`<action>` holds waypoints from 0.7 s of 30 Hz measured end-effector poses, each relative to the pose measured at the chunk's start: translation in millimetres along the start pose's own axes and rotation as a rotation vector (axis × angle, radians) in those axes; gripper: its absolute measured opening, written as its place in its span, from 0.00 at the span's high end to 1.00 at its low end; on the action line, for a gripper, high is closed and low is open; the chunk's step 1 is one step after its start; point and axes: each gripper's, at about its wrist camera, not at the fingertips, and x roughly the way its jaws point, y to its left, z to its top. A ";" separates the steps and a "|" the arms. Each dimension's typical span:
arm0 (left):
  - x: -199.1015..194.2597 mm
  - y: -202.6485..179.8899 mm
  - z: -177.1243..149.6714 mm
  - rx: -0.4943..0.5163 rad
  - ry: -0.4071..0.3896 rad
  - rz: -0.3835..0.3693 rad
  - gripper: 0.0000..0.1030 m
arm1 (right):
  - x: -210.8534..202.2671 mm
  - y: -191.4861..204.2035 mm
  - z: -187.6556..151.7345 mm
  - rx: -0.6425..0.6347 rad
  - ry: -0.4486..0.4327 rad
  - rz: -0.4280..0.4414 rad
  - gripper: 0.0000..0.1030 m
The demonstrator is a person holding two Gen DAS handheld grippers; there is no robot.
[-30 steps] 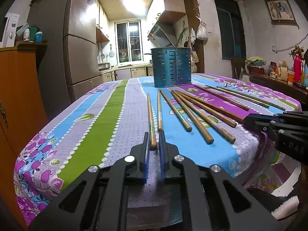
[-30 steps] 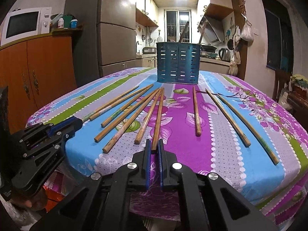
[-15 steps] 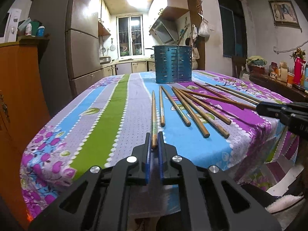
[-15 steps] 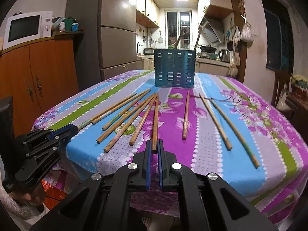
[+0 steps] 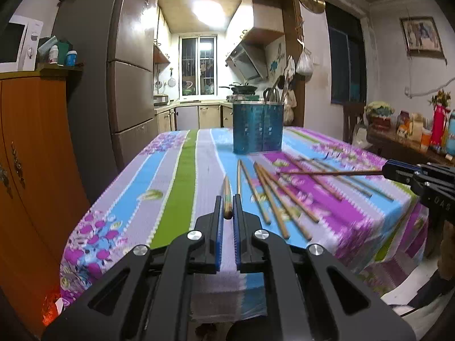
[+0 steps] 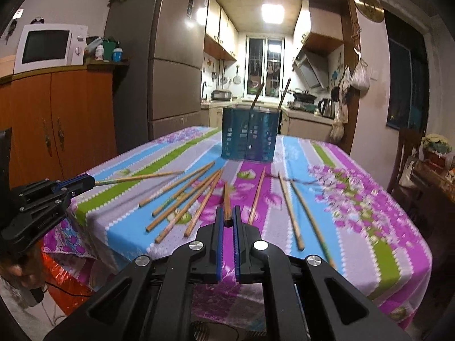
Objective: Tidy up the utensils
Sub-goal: 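Lift and carry the chopsticks toward the blue holder with both tools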
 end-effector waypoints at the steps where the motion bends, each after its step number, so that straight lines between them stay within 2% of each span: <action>1: -1.9 0.2 5.0 -0.005 -0.007 -0.003 0.95 | -3.4 -1.8 5.8 -0.002 -0.012 0.003 0.93; 12: -12.8 2.0 75.2 -0.034 -0.045 -0.018 0.95 | -17.1 -10.2 59.4 -0.028 -0.077 0.080 0.93; 21: 4.4 11.2 108.6 -0.082 0.027 -0.035 0.95 | -3.0 -11.4 94.8 -0.073 -0.072 0.111 0.93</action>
